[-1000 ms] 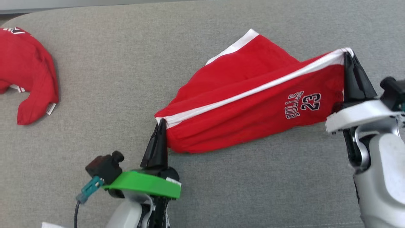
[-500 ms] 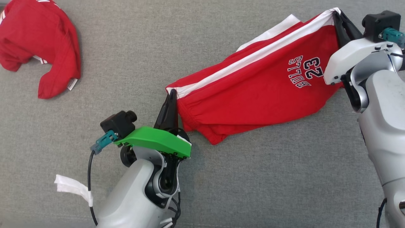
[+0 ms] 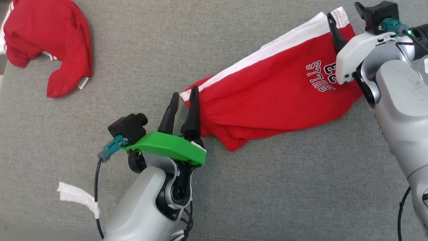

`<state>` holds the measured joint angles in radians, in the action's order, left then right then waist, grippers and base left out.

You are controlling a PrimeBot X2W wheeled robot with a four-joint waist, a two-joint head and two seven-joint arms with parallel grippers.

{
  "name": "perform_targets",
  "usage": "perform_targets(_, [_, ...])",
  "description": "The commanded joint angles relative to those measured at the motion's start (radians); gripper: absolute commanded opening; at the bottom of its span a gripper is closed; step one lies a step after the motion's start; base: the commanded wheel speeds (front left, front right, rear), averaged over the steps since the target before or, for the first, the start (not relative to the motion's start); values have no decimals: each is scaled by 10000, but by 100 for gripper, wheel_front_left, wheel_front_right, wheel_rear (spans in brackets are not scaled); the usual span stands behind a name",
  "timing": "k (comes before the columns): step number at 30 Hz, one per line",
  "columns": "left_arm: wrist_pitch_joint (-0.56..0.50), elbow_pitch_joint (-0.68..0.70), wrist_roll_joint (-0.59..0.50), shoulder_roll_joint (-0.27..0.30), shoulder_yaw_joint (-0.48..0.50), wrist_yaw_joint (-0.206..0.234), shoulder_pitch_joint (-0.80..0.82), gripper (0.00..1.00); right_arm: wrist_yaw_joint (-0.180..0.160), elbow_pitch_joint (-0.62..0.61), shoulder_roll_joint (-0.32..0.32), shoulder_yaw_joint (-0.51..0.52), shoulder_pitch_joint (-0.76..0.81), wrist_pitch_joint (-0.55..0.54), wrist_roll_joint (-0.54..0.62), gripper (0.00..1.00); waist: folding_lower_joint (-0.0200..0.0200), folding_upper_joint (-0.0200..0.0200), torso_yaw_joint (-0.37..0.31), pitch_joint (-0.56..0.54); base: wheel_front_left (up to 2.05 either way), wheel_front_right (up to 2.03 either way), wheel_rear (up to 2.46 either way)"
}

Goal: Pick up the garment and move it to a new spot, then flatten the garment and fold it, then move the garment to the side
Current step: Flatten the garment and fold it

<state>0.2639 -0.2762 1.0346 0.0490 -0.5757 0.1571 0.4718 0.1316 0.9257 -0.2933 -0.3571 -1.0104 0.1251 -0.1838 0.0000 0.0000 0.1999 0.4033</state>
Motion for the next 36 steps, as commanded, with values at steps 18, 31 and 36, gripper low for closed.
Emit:
perform_targets(18, [6, 1009, -3583, 508, 1951, -165, -1997, 100, -18, 1246, -866, -1789, 247, -1226, -2327, 100, 0, 0, 111, -835, 0, 0, 0])
perform_targets(31, [6, 1227, -4040, 472, 2655, -296, -2242, 100, -13, 813, -1488, -2870, 915, -3868, -4551, 100, 0, 0, 479, -716, 0, 0, 0])
perform_targets(36, [6, 1187, -4105, 446, 2808, -321, -2295, 100, -10, 538, -1610, -3092, 955, -3668, -4850, 0, 0, 0, 379, -821, 0, 0, 0])
